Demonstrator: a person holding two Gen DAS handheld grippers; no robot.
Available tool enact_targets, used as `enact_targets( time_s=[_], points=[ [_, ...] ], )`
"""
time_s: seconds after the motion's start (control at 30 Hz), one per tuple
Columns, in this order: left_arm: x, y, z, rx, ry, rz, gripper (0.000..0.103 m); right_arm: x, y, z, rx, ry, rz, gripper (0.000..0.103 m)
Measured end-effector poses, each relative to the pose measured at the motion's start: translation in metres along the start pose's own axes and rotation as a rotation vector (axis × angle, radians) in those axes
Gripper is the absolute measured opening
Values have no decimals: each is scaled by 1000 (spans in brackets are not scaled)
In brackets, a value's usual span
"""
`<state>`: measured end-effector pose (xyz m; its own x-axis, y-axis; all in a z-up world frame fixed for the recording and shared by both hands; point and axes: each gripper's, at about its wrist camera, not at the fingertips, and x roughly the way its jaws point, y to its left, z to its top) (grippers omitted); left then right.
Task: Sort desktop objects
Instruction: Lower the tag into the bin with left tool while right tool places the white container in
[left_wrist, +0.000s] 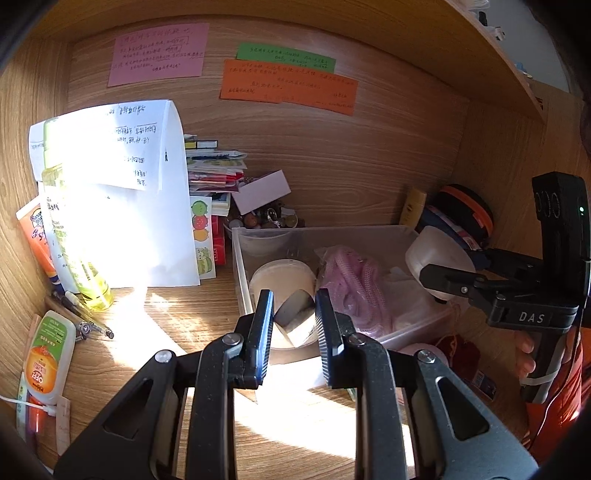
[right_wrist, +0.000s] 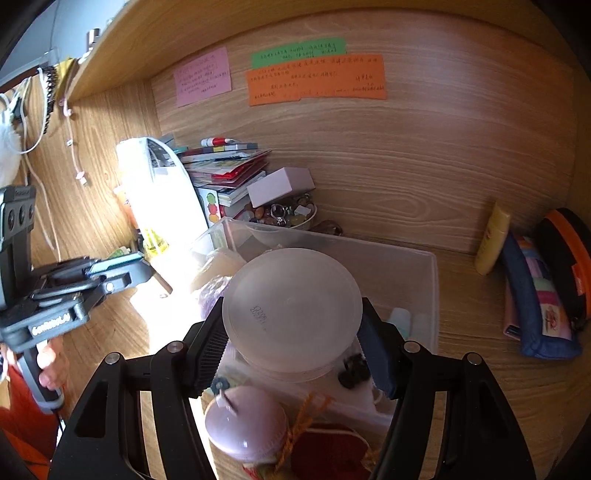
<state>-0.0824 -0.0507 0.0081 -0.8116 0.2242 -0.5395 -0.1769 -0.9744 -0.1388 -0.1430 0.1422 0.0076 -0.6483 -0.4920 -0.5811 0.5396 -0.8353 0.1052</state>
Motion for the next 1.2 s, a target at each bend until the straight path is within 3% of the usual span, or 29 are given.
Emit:
enact_targets(
  time_s=[0.27, 0.63, 1.2],
  points=[
    [12, 8, -5, -15, 31, -27, 22, 26, 6, 1, 22, 44, 38, 63],
    [26, 5, -12, -6, 75, -31, 22, 38, 4, -10, 2, 91, 4, 63],
    [27, -2, -16, 42, 63, 12, 23, 44, 3, -14, -3, 110, -5, 66]
  ],
)
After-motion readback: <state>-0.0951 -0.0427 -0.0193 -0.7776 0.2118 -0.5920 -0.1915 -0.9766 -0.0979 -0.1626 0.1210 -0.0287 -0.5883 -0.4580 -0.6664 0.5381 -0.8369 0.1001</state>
